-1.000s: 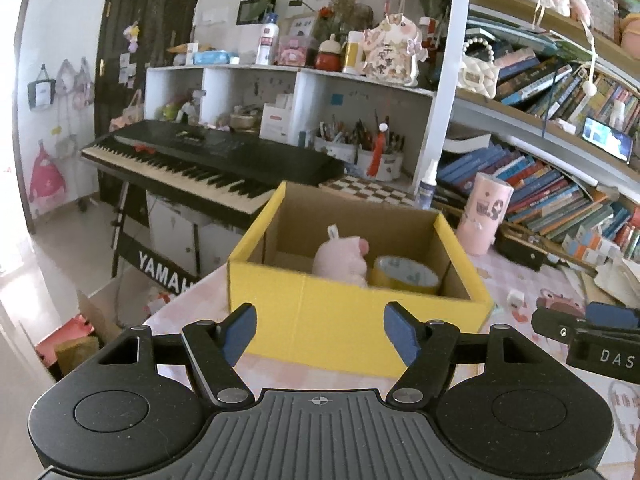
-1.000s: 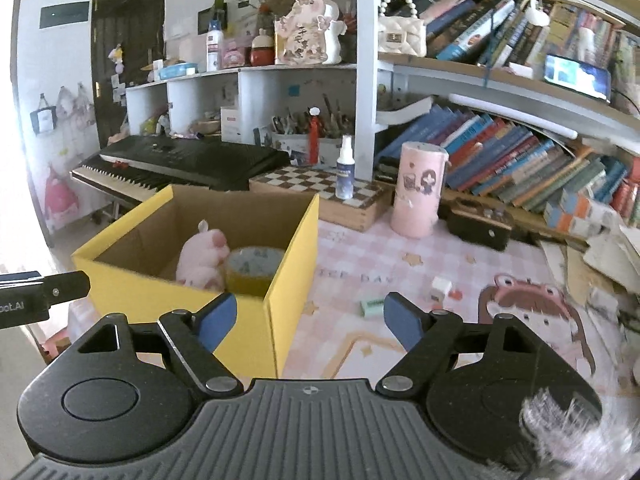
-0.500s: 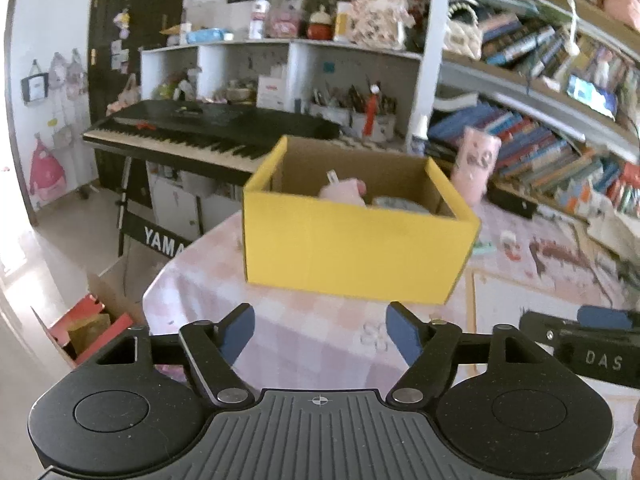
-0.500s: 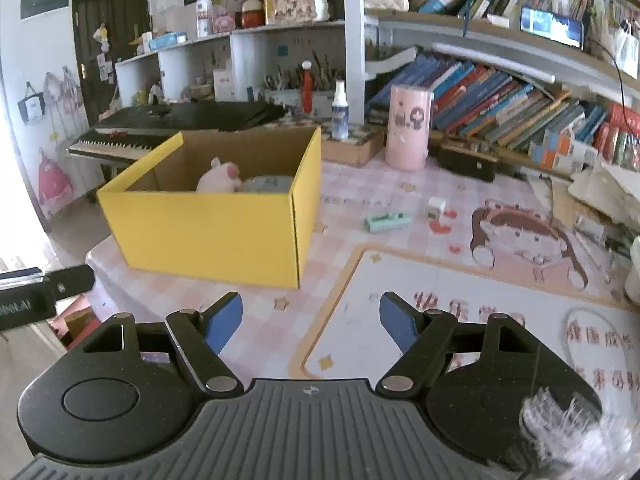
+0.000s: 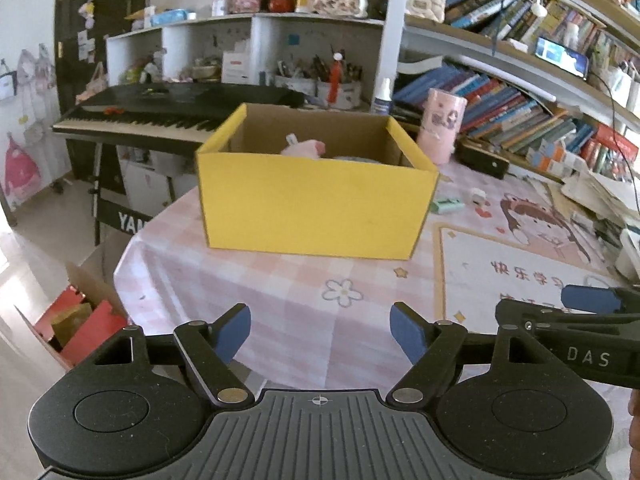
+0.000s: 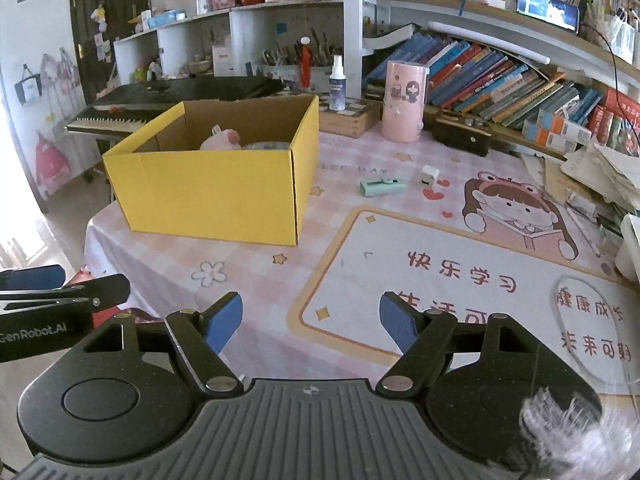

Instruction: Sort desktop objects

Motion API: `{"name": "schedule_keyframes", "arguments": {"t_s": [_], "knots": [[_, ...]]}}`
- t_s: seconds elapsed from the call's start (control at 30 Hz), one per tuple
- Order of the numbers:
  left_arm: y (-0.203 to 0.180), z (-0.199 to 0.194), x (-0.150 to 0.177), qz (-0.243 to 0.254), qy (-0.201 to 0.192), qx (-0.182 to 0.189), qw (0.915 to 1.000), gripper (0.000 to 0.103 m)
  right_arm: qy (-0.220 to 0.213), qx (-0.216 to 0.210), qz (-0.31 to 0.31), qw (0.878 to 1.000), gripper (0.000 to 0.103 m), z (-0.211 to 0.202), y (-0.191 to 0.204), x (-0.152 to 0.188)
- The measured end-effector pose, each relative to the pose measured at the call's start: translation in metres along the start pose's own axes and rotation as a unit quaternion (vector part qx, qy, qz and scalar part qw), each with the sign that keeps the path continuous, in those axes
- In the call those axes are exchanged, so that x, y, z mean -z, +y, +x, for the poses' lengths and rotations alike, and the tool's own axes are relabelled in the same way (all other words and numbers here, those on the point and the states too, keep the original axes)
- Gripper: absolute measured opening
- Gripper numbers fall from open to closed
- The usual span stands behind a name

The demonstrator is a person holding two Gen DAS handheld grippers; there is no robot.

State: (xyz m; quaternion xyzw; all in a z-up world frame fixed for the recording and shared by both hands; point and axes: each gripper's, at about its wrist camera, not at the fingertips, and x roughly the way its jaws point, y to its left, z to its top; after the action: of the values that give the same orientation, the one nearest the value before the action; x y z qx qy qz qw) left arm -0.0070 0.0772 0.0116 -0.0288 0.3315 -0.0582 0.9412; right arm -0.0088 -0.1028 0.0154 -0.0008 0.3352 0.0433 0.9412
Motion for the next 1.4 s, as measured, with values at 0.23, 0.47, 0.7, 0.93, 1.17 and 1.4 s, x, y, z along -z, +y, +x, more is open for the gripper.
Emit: {"name": "schedule_keyframes", "arguments": {"t_s": [0.23,0.47,0.7,0.93,1.17,1.4], "knots": [[-0.014,0.012,-0.002,0.010,0.011,0.016,0.9998,0.079,0.006,0.013,0.006,1.000,0.075,0.001,-0.013,0.003],[-0.045,0.030,-0.010,0.030,0.024,0.041,0.9984,0.079,0.017,0.036,0.030,0.999,0.075,0.005,-0.043,0.006],[-0.079,0.048,-0.020,0.049,0.032,0.053,0.9969,0.079,0.026,0.048,0.047,0.997,0.075,0.014,-0.079,-0.001],[-0.113,0.068,-0.027,0.059,0.044,0.061,0.9954,0.079,0.039,0.052,0.056,0.996,0.075,0.028,-0.116,-0.009],[-0.143,0.093,-0.034,0.050,0.058,0.056,0.9955,0.079,0.053,0.046,0.049,0.996,0.075,0.046,-0.150,-0.019],[-0.169,0.117,-0.045,0.041,0.062,0.044,0.9963,0.079,0.055,0.035,0.043,0.997,0.073,0.065,-0.182,-0.033]]}}
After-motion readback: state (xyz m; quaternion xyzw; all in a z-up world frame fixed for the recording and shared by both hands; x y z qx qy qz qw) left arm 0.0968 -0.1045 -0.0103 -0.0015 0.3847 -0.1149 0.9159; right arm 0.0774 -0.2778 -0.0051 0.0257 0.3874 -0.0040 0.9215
